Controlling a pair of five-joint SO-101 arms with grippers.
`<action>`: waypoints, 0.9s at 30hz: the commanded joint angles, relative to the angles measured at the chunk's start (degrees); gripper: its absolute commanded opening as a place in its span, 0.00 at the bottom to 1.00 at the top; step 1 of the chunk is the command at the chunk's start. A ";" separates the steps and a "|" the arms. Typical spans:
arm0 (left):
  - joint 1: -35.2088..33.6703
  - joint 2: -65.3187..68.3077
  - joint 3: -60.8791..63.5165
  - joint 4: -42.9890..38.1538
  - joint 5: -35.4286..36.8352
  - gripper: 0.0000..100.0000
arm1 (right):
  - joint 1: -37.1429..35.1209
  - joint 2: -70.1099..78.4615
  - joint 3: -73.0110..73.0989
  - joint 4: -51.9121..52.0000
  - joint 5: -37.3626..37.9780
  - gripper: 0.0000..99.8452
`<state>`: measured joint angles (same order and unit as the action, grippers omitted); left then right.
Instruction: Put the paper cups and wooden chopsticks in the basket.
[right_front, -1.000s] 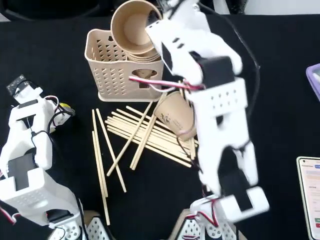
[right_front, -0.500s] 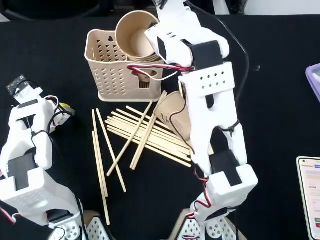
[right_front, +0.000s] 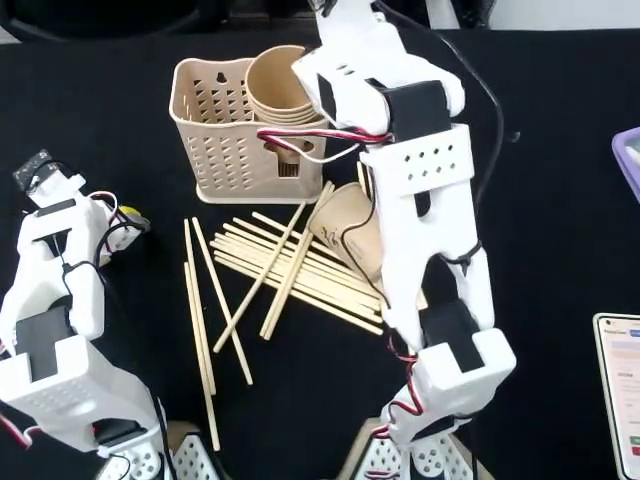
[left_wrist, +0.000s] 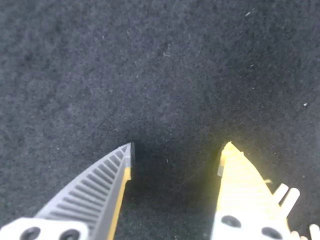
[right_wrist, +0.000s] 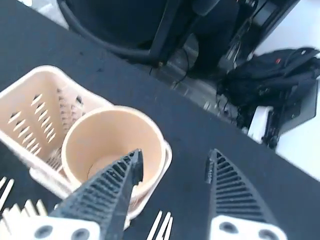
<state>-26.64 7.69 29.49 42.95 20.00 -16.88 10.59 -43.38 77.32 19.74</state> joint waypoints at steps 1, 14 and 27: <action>-1.54 0.44 -2.07 0.09 0.35 0.29 | 1.05 -3.91 -3.91 5.71 -0.44 0.22; -1.45 0.44 -2.07 0.09 0.35 0.29 | 1.05 -11.82 -3.30 22.33 -4.13 0.22; -1.54 0.35 -2.07 0.09 0.35 0.29 | 5.01 -23.96 37.05 2.73 -12.57 0.22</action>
<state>-26.64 7.69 29.49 42.95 20.00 -13.19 -7.34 -19.21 88.66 9.80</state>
